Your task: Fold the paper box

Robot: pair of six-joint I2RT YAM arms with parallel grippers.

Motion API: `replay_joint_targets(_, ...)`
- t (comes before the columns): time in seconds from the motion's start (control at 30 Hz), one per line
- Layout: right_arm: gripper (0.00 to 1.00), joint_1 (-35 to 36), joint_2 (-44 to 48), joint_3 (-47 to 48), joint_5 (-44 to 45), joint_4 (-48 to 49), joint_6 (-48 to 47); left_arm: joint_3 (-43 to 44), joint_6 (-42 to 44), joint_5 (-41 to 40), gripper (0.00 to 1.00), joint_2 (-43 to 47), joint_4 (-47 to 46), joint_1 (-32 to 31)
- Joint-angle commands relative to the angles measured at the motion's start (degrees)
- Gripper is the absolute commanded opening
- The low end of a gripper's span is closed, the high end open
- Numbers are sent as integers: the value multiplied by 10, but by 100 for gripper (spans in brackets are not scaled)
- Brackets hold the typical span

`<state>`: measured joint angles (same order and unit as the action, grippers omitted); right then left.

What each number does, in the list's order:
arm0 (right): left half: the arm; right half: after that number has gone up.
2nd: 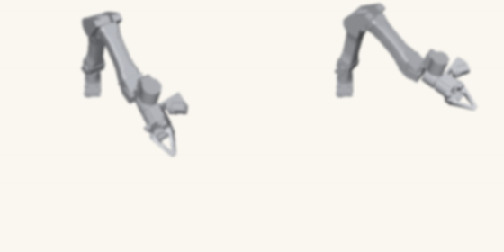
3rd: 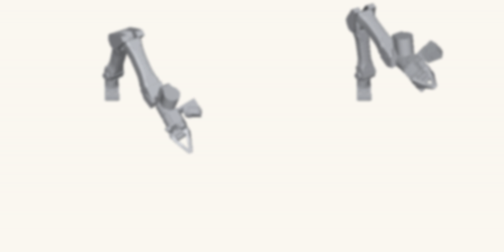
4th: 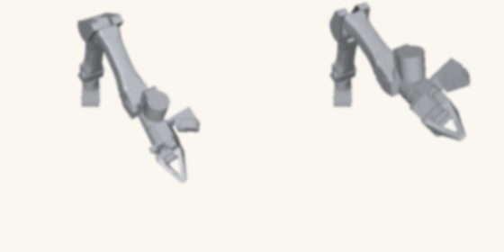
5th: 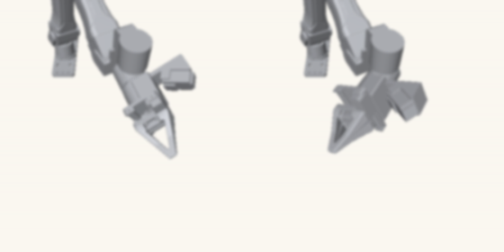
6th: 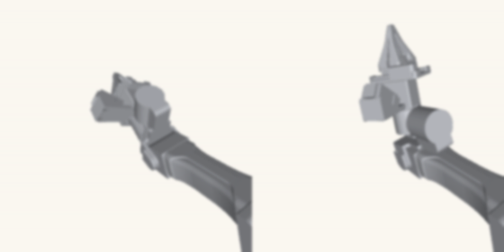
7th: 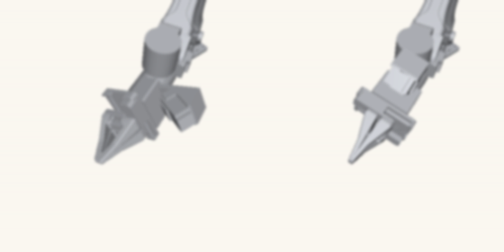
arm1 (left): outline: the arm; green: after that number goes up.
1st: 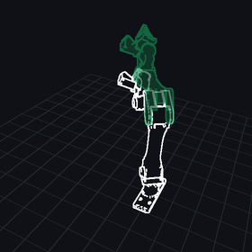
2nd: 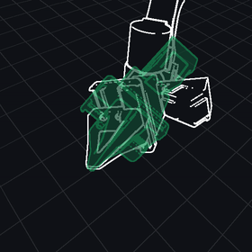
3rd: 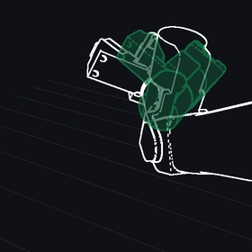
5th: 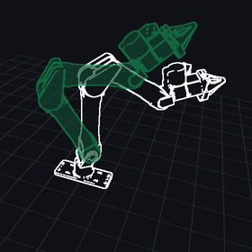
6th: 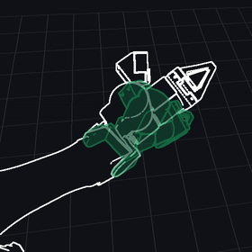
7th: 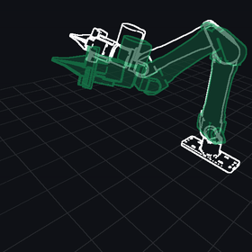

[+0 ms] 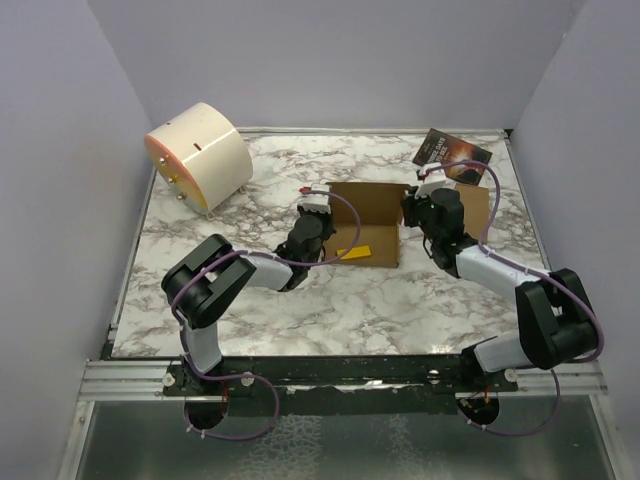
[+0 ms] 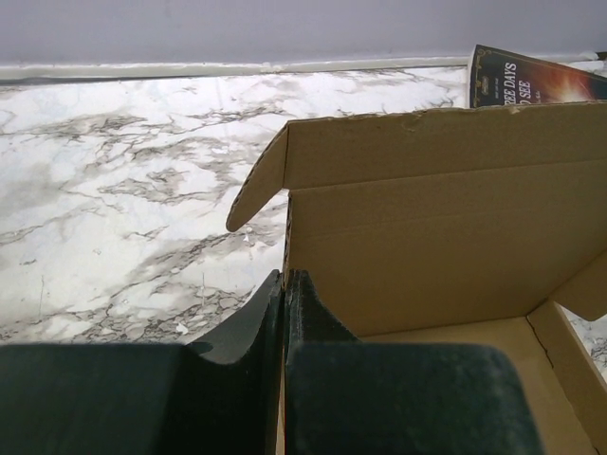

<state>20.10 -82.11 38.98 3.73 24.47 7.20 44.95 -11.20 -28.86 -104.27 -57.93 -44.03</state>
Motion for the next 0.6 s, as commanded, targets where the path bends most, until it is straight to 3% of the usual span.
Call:
replay_joint_targets(0.0, 1, 20, 26, -7, -46, -30, 9, -13, -21, 32, 0, 7, -8, -28)
replay_joint_targets(0.57, 3, 21, 40, 11, -64, -124, 32, -55, -28, 23, 0, 27, -24, -39)
